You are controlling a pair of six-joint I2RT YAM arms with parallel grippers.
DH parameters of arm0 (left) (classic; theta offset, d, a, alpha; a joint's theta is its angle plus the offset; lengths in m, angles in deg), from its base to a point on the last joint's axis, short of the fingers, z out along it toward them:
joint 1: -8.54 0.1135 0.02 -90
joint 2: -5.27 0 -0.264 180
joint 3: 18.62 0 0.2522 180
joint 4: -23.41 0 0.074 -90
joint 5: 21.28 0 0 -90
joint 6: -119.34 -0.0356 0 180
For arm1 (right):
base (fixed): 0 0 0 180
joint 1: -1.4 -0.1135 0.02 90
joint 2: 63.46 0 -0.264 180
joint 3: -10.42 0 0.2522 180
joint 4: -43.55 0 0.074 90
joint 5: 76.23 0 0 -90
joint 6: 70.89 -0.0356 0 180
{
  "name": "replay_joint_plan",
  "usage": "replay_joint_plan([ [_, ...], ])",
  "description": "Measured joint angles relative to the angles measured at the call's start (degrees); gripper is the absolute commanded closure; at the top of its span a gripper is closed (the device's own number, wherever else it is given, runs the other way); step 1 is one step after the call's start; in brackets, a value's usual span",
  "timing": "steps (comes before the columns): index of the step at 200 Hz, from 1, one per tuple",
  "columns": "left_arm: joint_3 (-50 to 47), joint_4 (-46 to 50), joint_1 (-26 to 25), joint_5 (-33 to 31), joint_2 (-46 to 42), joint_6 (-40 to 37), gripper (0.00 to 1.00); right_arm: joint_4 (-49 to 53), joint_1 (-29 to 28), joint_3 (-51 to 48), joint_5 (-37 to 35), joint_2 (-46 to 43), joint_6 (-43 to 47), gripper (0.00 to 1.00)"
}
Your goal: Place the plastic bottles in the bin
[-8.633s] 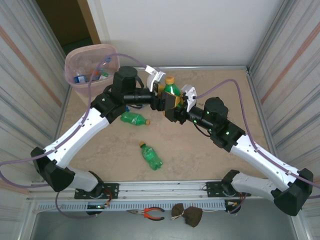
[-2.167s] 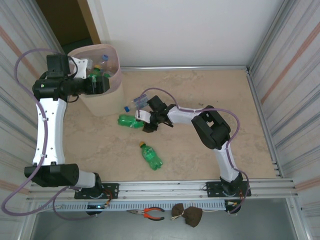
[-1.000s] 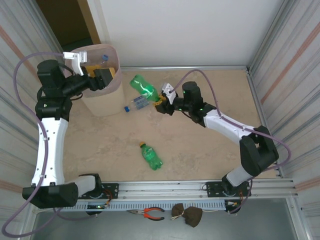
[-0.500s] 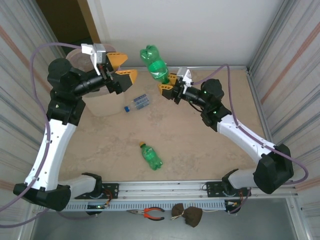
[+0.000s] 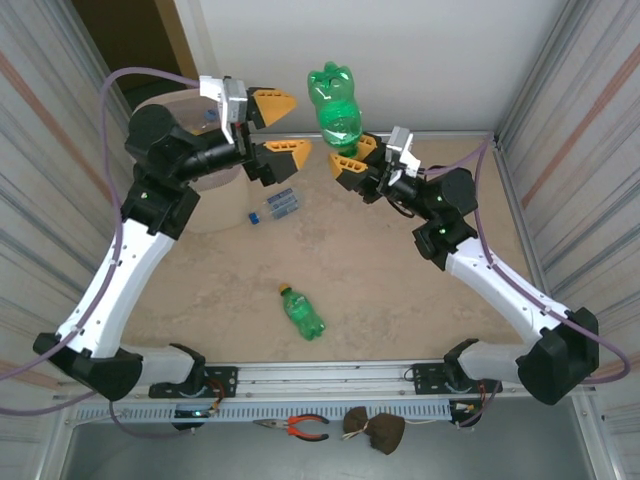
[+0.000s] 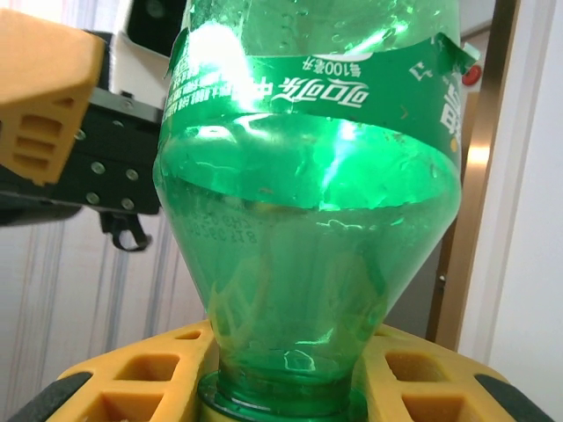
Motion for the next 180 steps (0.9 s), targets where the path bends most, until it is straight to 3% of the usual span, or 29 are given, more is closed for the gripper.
replay_joint_plan([
  [86, 3.5, -4.9, -8.2, 0.1, 5.0, -0.3, 0.04, -1.2, -3.1, 0.0, 0.3, -2.1, -0.1, 0.77],
  [180, 4.1, -8.4, -11.6, 0.0, 5.7, -0.9, 0.23, -1.1, -3.6, 0.0, 0.3, -2.9, 0.1, 0.76],
])
